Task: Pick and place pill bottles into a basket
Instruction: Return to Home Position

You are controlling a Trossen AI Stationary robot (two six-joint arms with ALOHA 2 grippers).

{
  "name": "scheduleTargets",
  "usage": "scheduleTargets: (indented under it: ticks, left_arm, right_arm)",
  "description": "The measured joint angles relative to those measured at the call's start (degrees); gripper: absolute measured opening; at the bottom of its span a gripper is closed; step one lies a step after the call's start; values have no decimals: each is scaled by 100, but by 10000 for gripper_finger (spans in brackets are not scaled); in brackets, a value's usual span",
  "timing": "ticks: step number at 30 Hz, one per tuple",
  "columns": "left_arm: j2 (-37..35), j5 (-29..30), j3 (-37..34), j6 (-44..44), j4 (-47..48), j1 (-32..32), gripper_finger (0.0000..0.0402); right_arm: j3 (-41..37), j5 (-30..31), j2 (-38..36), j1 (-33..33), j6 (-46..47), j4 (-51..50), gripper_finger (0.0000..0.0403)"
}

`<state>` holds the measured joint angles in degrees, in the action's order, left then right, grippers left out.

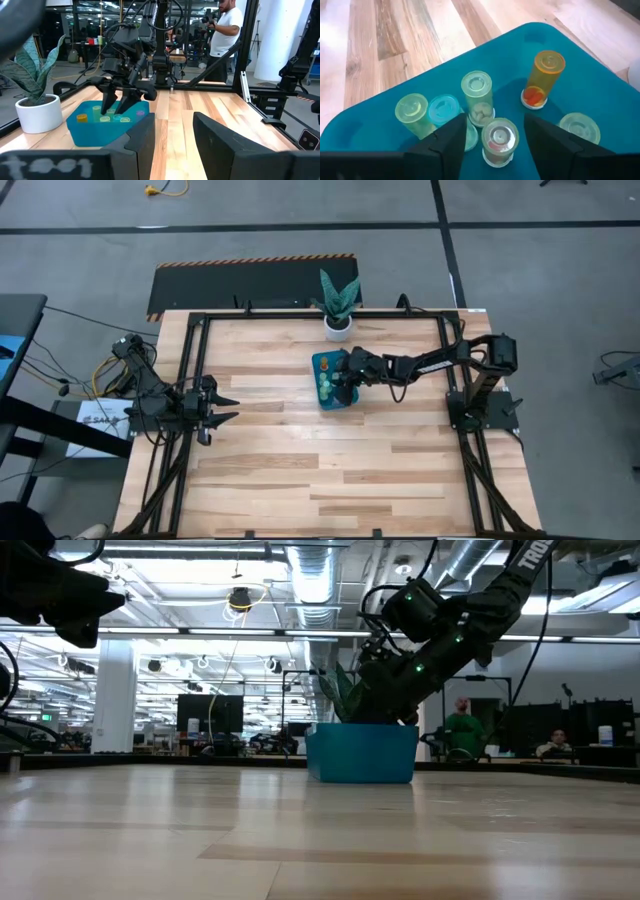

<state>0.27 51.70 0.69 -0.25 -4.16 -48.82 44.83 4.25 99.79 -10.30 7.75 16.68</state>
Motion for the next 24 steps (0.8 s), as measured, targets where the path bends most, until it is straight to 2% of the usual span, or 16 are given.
scheduleTargets:
  ticks: [5,9,12,16,24]
  left_arm:
    - [-1,-4,0,-2,-2,0,124]
    - [0,-15,0,-2,0,0,124]
    - [0,-42,0,-13,9,0,124]
    - [0,-82,0,140,9,0,124]
    - [0,-366,0,530,-115,0,124]
  right_arm:
    - [382,14,-430,206,-229,-598,202]
    - [526,61,-1309,563,-463,-1218,202]
    - [329,65,-2097,853,-476,-1346,198]
    - [-498,73,-3079,1221,-407,-1052,193]
    - [-2838,32,-5170,1701,-280,1511,187]
